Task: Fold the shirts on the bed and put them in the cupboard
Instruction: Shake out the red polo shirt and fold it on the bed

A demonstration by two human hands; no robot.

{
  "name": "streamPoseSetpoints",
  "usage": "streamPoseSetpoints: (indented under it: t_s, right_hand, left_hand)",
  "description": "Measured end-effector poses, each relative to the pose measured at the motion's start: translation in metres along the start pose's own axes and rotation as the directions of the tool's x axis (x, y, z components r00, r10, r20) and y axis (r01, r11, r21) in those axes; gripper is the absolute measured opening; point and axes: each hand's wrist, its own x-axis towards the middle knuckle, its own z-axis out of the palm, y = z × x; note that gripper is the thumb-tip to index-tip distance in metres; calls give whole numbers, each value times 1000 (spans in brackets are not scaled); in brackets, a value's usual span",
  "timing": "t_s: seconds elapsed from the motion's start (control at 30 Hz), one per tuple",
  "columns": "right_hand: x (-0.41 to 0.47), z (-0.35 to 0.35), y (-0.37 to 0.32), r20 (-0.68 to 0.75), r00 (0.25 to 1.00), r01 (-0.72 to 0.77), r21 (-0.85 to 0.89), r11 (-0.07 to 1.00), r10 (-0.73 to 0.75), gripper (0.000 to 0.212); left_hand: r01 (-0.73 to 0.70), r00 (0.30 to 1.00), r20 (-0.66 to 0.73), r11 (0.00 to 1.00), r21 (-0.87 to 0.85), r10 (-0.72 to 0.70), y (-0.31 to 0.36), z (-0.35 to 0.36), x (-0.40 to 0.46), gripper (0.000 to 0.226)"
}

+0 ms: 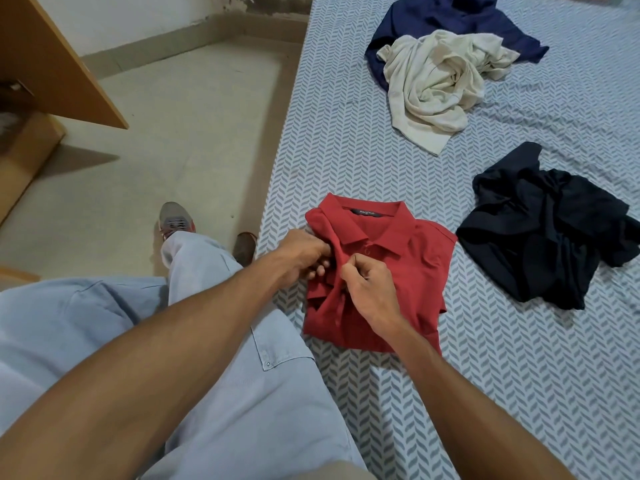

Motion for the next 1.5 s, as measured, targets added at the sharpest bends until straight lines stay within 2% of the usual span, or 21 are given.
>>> streamPoseSetpoints:
  t_s: [0.2, 0.27, 0.33, 0.37, 0.43, 0.47, 0.5, 0.57, 0.6, 0.67, 0.77, 0.83, 0.93, 1.0, 1.07, 1.1, 1.17, 1.27, 1.33, 1.43, 1.5]
  right_hand:
    - [-2, -1, -6, 38, 998, 64, -135, 989, -59, 23]
    - [0, 0, -4, 51, 992, 129, -279, 952, -119, 21]
    - [-1, 0, 2, 80, 977, 213, -467, 858, -199, 11]
    - [-2, -1, 6, 100, 967, 251, -539, 804, -235, 6]
    - [-6, -6, 13, 139, 952, 300, -613, 731, -274, 11]
    - [-8, -8, 15, 144, 950, 304, -622, 722, -276, 14]
    - [-10, -11, 17, 137, 950, 302, -626, 719, -280, 16]
    - [-12, -17, 19, 106, 951, 288, -640, 712, -290, 17]
    - [-13, -21, 21, 73, 950, 276, -650, 708, -304, 18]
    - [-17, -34, 26, -38, 950, 200, -685, 700, -309, 20]
    - [-24, -59, 38, -280, 936, -58, -719, 693, -212, 36]
    - [-29, -73, 48, -375, 921, -193, -682, 706, -111, 44]
    - [-32, -78, 57, -417, 909, -235, -552, 800, -21, 57]
    - [-25, -84, 54, -467, 875, -330, -392, 858, 123, 75]
    - [-15, -91, 44, -481, 820, -464, -238, 853, 312, 87]
    - [-8, -96, 42, -472, 800, -495, -171, 852, 370, 85]
    - [2, -102, 33, -422, 783, -508, -9, 862, 457, 63]
    - [20, -109, 29, -321, 791, -499, 154, 853, 521, 44]
    - [31, -112, 27, -210, 794, -523, 240, 818, 570, 43]
    - [39, -113, 21, -89, 815, -537, 255, 804, 573, 41]
    - [40, -114, 17, -48, 842, -504, 288, 814, 538, 36]
  left_hand:
    - [7, 1000, -6, 1000, 30, -7, 0, -9, -6, 26]
    - [-3, 999, -42, 999, 47, 5, -2, -16, -5, 29]
    - [-4, 999, -42, 998, 68, 7, -5, -21, -4, 26]
    - [1, 1000, -18, 997, 76, 1, -6, -24, -6, 23]
    - [25, 997, 78, 997, 78, -31, -9, -26, -10, 13]
    - [40, 989, 137, 996, 81, -51, -11, -28, -12, 16]
    - [57, 979, 190, 995, 87, -73, -14, -30, -15, 28]
    - [97, 964, 241, 992, 81, -114, -20, -32, -17, 52]
    - [95, 963, 244, 990, 108, -119, -22, -31, -17, 57]
    - [54, 971, 219, 978, 201, -99, -26, -27, -20, 43]
    - [63, 986, 135, 974, 216, -94, -32, -22, -22, 20]
    - [86, 989, 98, 972, 217, -109, -35, -19, -24, 18]
    - [58, 997, 27, 959, 279, -68, -37, -14, -27, 17]
    - [-25, 993, -97, 920, 391, 68, -35, -10, -27, 22]
    - [-71, 936, -268, 868, 492, 229, -32, -8, -21, 29]
    - [-84, 904, -324, 861, 501, 278, -28, -5, -19, 37]
    - [-109, 884, -373, 901, 421, 281, -19, 3, -13, 50]
    - [-112, 920, -357, 983, 148, 158, -7, 14, 1, 45]
    - [-75, 958, -280, 997, -14, 68, 0, 15, 5, 34]
    - [7, 990, -142, 992, -127, -25, 7, 9, 13, 36]
    - [8, 996, -90, 986, -166, -23, 10, 10, 14, 35]
